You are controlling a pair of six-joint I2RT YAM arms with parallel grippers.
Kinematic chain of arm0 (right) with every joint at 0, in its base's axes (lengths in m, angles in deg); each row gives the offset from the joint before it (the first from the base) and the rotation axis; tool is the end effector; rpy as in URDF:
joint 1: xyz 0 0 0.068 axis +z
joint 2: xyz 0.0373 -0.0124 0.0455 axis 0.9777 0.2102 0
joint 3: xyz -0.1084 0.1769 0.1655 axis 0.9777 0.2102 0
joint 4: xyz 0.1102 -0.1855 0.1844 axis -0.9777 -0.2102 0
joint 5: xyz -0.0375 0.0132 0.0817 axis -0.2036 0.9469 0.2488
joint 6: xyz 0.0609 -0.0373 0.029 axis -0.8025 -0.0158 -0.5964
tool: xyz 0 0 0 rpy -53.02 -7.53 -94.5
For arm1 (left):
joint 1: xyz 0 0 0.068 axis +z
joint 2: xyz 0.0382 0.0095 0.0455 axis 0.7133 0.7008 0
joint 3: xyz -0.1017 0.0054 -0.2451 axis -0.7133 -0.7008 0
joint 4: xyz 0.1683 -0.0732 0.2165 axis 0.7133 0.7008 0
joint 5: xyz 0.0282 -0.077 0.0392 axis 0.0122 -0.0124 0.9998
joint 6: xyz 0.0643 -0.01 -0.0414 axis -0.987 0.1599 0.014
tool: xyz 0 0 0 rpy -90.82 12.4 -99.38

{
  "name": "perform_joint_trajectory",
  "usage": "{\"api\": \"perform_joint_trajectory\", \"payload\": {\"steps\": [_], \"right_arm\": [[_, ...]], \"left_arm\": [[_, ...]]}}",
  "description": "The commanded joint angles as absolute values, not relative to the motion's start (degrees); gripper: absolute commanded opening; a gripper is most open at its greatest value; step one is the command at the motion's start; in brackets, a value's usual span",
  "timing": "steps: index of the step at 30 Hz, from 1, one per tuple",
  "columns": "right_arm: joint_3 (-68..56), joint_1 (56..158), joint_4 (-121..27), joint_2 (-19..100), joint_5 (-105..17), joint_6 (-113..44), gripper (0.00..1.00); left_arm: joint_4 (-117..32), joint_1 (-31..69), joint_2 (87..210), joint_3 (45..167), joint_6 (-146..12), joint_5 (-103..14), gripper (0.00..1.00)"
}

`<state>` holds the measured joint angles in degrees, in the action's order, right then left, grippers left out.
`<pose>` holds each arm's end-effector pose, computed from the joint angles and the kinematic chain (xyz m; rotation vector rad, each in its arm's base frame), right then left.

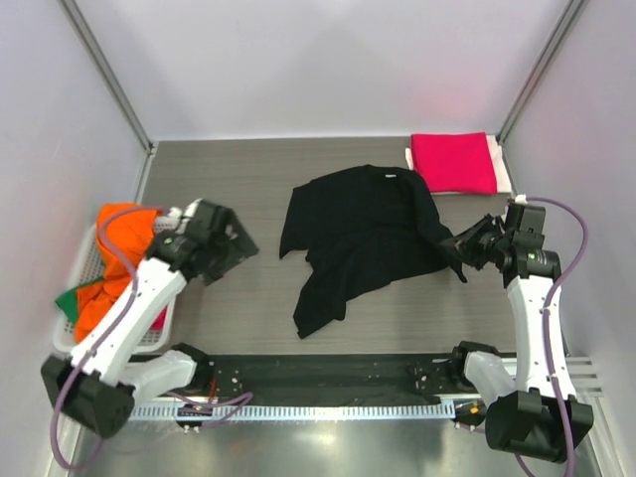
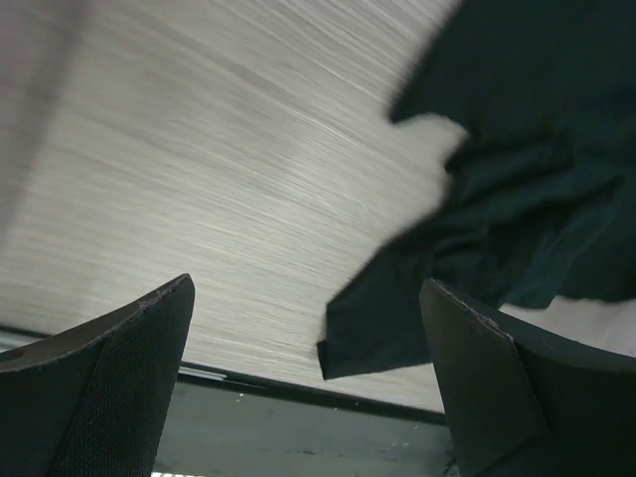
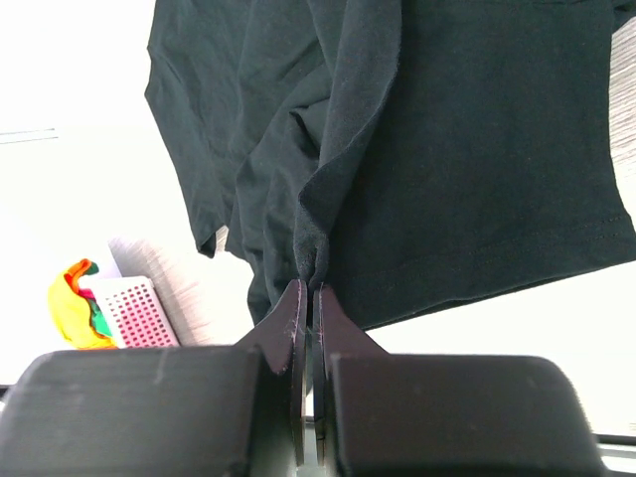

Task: Fold and stack the t-shirts
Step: Flatten the tshirt out

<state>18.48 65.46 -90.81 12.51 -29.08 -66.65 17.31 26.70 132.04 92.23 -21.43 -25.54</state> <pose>0.2281 -0.0241 0.2732 0.8682 2.2443 0.6962 0.2224 -0.0627 0.2732 -0.9039 2.4154 -0.2593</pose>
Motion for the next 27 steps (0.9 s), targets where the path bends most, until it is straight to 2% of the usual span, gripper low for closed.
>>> {"api": "perform_joint_trajectory", "payload": {"steps": [1, 6, 12, 14, 17, 18, 19, 20, 21, 23, 26, 27], "right_arm": [[17.56, 65.91, -89.91, 11.19, -27.91, -67.44, 0.01], [16.33, 66.00, -91.58, 10.67, -28.26, -66.56, 0.01], [16.24, 66.09, -92.20, 10.40, -28.53, -66.38, 0.01], [16.06, 66.09, -92.37, 10.31, -28.96, -66.12, 0.01], [15.97, 66.00, -92.55, 10.49, -29.14, -65.94, 0.01], [15.97, 66.00, -92.55, 10.49, -29.23, -65.86, 0.01], [15.97, 66.09, -92.64, 10.49, -29.32, -65.86, 0.01], [15.97, 66.00, -92.55, 10.49, -29.49, -65.86, 0.01], [15.97, 66.00, -92.64, 10.58, -29.67, -65.68, 0.01], [15.71, 66.00, -92.90, 10.75, -29.84, -65.59, 0.01], [15.18, 66.09, -93.25, 10.93, -30.11, -65.24, 0.01], [15.10, 66.00, -93.51, 10.93, -30.20, -65.24, 0.01]], "left_arm": [[15.57, 12.18, 139.81, 94.96, -16.84, -21.10, 0.96], [8.98, -3.85, 150.37, 94.10, -13.86, -22.22, 1.00], [-4.38, -11.88, 161.26, 88.81, -11.04, -28.48, 0.98], [-7.00, -13.02, 163.38, 87.59, -10.51, -29.26, 0.95], [-9.66, -13.20, 166.03, 85.57, -9.81, -29.80, 0.81], [-10.01, -13.20, 166.12, 85.21, -9.72, -29.19, 0.70], [-10.10, -13.12, 165.86, 84.95, -9.72, -27.35, 0.37], [-8.79, -12.77, 165.33, 85.03, -10.33, -26.12, 0.21], [-7.04, -11.37, 164.46, 85.38, -10.60, -24.71, 0.01], [-0.36, -8.12, 160.60, 86.61, -14.08, -20.75, 0.00], [5.28, 4.51, 151.99, 87.49, -20.50, -19.25, 0.00], [5.72, 12.47, 149.88, 87.84, -25.58, -19.25, 0.00]]}}
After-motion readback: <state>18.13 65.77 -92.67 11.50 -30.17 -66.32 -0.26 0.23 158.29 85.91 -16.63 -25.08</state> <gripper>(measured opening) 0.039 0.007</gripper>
